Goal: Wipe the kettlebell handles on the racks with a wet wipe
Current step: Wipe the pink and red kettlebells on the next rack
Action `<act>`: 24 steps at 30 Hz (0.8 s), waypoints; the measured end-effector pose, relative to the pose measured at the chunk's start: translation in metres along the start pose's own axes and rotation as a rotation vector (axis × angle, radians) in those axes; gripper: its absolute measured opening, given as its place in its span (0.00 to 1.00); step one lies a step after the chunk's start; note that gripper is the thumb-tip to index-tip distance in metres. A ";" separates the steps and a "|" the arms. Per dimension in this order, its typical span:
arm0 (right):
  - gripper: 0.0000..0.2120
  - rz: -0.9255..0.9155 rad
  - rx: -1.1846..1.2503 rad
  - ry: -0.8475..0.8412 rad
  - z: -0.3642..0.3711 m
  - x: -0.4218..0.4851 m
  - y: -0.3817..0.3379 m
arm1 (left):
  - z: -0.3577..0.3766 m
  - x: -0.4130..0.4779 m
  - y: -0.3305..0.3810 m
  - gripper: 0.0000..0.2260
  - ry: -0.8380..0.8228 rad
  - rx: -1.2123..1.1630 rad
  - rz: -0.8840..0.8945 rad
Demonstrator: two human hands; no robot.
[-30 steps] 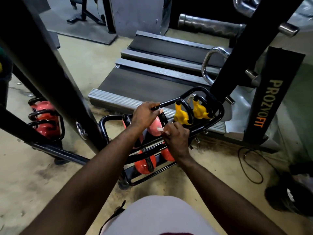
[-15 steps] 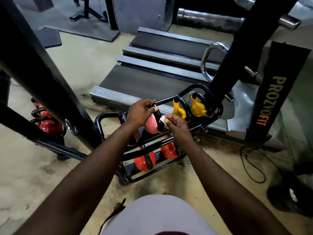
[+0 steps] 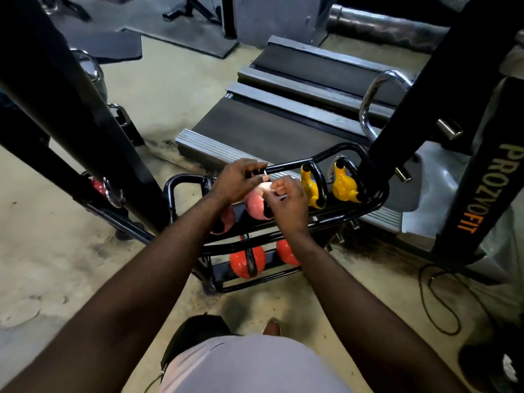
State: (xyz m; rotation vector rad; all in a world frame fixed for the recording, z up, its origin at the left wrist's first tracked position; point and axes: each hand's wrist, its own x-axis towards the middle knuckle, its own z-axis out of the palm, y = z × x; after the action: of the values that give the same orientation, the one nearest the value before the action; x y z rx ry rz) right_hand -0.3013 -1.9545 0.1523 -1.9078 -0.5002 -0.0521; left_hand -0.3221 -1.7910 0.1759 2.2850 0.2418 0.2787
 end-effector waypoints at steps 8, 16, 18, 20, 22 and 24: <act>0.04 0.214 0.302 -0.205 -0.029 -0.035 0.034 | 0.007 -0.003 -0.001 0.16 -0.007 -0.012 -0.079; 0.08 -0.084 -0.174 -0.154 -0.002 0.010 0.008 | 0.001 0.012 -0.002 0.05 0.036 -0.168 -0.150; 0.11 -0.252 -0.477 -0.117 0.003 0.002 0.007 | 0.002 0.016 0.001 0.05 0.021 -0.198 -0.162; 0.12 -0.316 -0.644 -0.073 0.010 0.004 0.003 | 0.002 0.015 0.002 0.06 0.008 -0.197 -0.179; 0.14 -0.225 -0.659 -0.053 0.019 0.016 -0.006 | 0.000 0.015 0.000 0.08 -0.001 -0.176 -0.167; 0.11 -0.068 -0.534 0.010 0.022 0.027 -0.011 | -0.002 0.016 -0.003 0.09 -0.014 -0.158 -0.134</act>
State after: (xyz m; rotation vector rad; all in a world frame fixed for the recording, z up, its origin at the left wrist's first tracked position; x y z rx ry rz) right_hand -0.2850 -1.9233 0.1604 -2.4074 -0.5850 -0.2624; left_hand -0.3071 -1.7837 0.1772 2.1040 0.3513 0.2050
